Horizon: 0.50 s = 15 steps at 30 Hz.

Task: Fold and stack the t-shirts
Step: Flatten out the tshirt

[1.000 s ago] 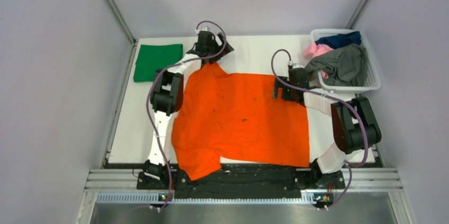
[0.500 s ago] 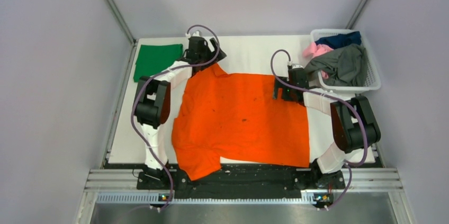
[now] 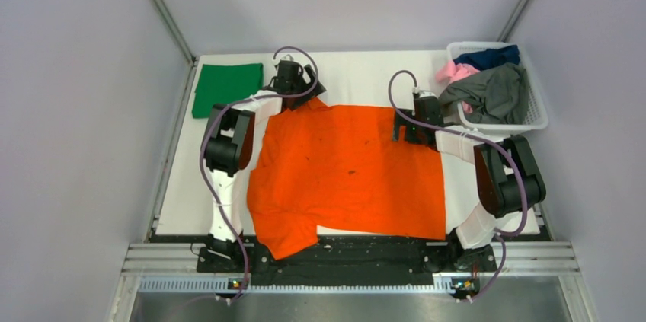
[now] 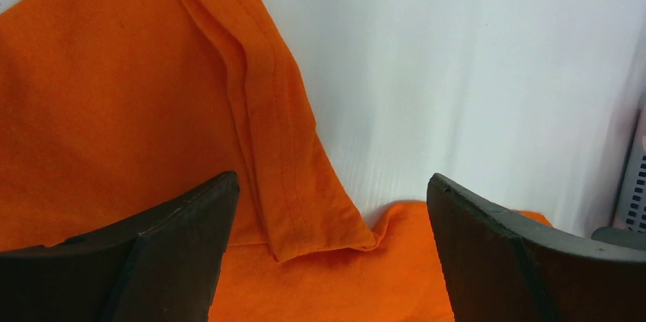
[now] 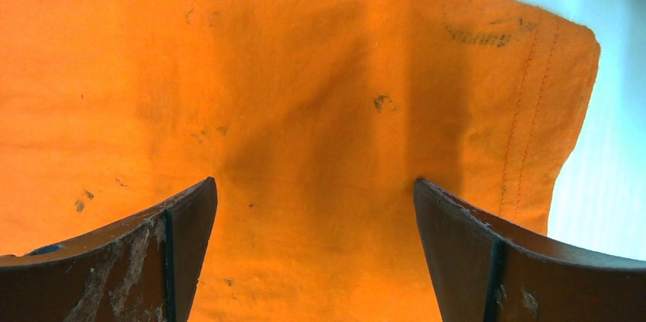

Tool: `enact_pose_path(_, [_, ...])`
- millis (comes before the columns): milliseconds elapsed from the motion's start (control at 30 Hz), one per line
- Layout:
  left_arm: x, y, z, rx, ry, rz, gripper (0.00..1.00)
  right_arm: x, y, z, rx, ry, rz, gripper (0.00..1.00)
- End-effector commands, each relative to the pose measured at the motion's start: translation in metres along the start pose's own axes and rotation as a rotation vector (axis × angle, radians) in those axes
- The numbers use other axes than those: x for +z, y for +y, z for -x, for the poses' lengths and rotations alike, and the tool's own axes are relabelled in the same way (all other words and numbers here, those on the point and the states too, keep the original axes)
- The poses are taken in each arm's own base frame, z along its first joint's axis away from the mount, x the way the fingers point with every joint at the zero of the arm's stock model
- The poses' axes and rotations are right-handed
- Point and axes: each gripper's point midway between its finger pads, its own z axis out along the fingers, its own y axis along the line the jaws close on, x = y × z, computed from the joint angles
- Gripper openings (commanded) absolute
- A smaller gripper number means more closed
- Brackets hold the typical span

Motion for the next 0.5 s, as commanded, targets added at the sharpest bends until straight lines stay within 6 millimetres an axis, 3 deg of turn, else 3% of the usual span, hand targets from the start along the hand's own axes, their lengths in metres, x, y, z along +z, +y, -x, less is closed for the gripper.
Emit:
enact_pose_path(0, [0.013,0.001,0.0,-0.022,-0.003,-0.001,0.99,0.005,0.005,0.001,-0.005,0.015,0.009,0.99])
enact_pose_path(167, [0.024,-0.011,0.004,-0.045,0.007,-0.043,0.99,0.006,0.005,0.001,-0.006,0.018,0.009,0.99])
enact_pose_path(467, [0.057,-0.064,0.038,-0.122,-0.043,-0.213,0.99,0.007,0.005,0.0,-0.006,0.024,0.007,0.99])
